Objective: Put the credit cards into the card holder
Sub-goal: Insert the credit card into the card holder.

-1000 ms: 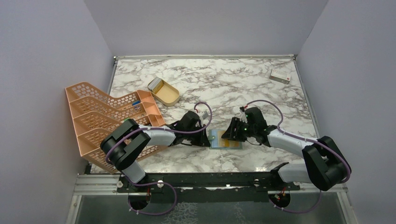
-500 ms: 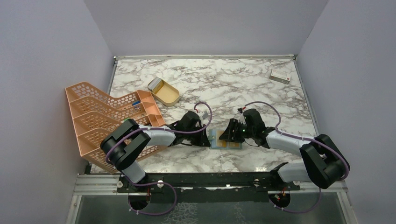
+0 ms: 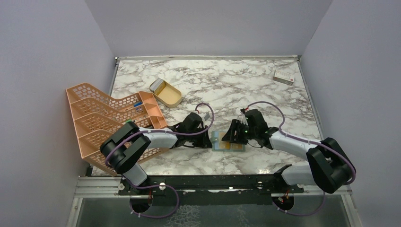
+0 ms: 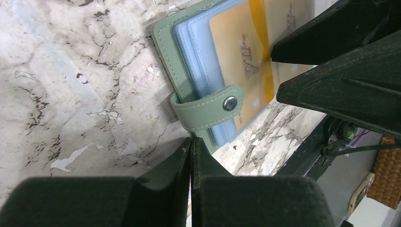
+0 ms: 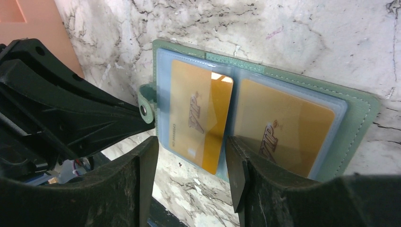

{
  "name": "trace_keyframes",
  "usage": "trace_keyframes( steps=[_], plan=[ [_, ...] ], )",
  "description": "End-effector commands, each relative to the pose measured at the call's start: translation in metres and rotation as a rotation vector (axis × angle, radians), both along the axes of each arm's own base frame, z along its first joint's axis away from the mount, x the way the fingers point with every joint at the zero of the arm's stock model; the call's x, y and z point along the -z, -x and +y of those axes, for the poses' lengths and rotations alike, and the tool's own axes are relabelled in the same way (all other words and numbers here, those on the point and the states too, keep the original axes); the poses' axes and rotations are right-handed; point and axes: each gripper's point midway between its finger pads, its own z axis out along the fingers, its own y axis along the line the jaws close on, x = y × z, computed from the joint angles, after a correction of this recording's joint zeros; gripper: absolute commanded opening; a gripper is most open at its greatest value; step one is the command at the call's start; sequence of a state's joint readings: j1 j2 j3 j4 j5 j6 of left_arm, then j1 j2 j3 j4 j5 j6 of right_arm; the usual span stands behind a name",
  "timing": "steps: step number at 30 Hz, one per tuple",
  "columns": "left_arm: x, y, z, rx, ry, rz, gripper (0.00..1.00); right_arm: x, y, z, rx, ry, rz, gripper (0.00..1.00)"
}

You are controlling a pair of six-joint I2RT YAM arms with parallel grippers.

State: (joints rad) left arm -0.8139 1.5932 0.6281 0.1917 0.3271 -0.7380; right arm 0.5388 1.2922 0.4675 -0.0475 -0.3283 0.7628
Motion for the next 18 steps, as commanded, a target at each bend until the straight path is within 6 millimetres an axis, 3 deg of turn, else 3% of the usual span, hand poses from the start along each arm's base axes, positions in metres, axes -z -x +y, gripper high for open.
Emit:
trace_keyframes(
  steps=[1, 5, 11, 18],
  plan=[
    [0.001, -0.002, -0.002, 0.002, -0.002, -0.009, 0.06, 0.009, -0.006, 0.0, 0.017, 0.06, 0.005, 0.55],
    [0.002, -0.002, -0.003, 0.005, 0.0, -0.013, 0.06, 0.007, -0.006, 0.009, -0.004, 0.042, 0.005, 0.54],
    [0.004, -0.002, -0.002, 0.006, -0.001, -0.01, 0.06, -0.004, -0.006, 0.014, -0.017, -0.005, -0.048, 0.42],
    [-0.002, -0.005, -0.001, -0.019, -0.001, -0.024, 0.07, 0.01, 0.001, 0.008, -0.021, 0.018, -0.026, 0.29]
  ],
)
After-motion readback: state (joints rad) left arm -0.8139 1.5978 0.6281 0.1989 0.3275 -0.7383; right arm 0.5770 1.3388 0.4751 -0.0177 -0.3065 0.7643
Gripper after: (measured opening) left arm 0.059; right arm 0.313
